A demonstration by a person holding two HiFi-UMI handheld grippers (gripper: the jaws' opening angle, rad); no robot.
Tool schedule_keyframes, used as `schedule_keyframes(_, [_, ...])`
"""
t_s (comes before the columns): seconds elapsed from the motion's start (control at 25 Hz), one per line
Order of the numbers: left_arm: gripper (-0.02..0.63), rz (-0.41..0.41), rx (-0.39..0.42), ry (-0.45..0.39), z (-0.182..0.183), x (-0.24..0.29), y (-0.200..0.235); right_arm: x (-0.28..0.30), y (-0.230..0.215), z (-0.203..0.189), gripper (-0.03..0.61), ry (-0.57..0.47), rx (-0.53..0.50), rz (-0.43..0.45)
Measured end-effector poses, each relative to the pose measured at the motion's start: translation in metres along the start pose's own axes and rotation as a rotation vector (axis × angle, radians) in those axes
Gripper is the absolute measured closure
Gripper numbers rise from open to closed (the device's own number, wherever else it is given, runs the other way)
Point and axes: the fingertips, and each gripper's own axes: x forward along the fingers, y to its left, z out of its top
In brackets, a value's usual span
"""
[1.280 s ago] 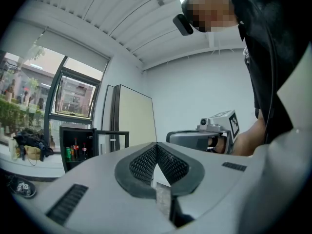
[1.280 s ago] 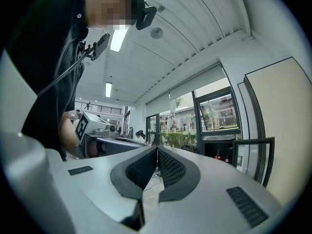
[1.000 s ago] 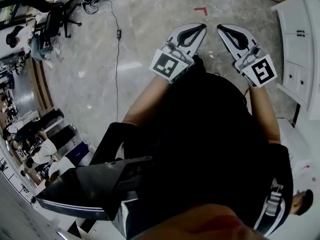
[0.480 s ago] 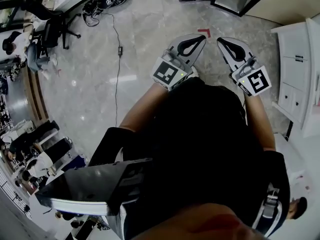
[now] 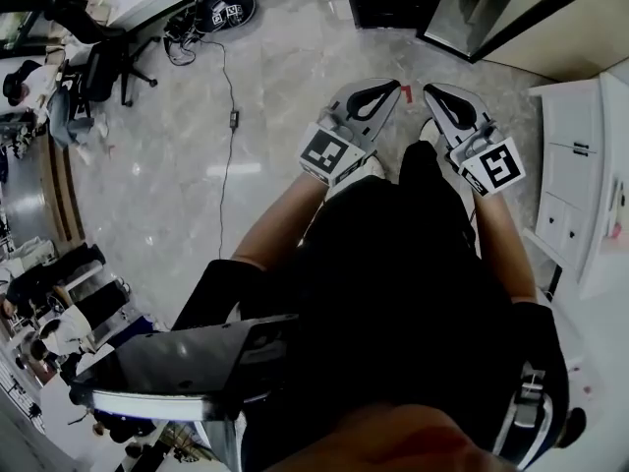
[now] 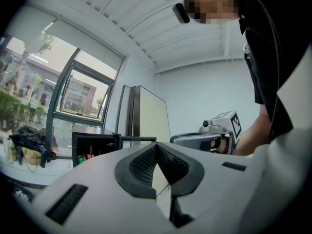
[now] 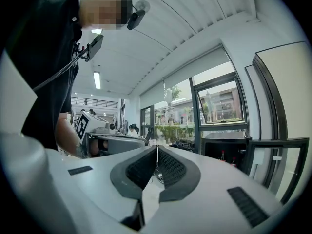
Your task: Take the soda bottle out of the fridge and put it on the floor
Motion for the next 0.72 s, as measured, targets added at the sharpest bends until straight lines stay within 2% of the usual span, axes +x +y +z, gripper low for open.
schedule_keyframes(0.12, [0.614,0.037,-0.011,0.010,-0.003,0.020,0.023,0.014,-0.032,-0.004,0.565,0.002,0.008,0.011])
schedule_keyframes(0.36, [0.614,0.095,0.028,0.022,-0.005,0.068,0.076,0.057,-0.104,-0.009,0.565,-0.019,0.018,0.067])
schedule_keyframes(0.64, [0.614,0.211,0.034,0.067,-0.014,0.149,0.138,0.105,-0.224,-0.031,0.565,-0.006,0.040,0.135])
schedule_keyframes(0.72, [0.614,0.248,0.014,0.077,-0.017,0.170,0.163,0.127,-0.260,-0.041,0.564,0.014,0.042,0.150])
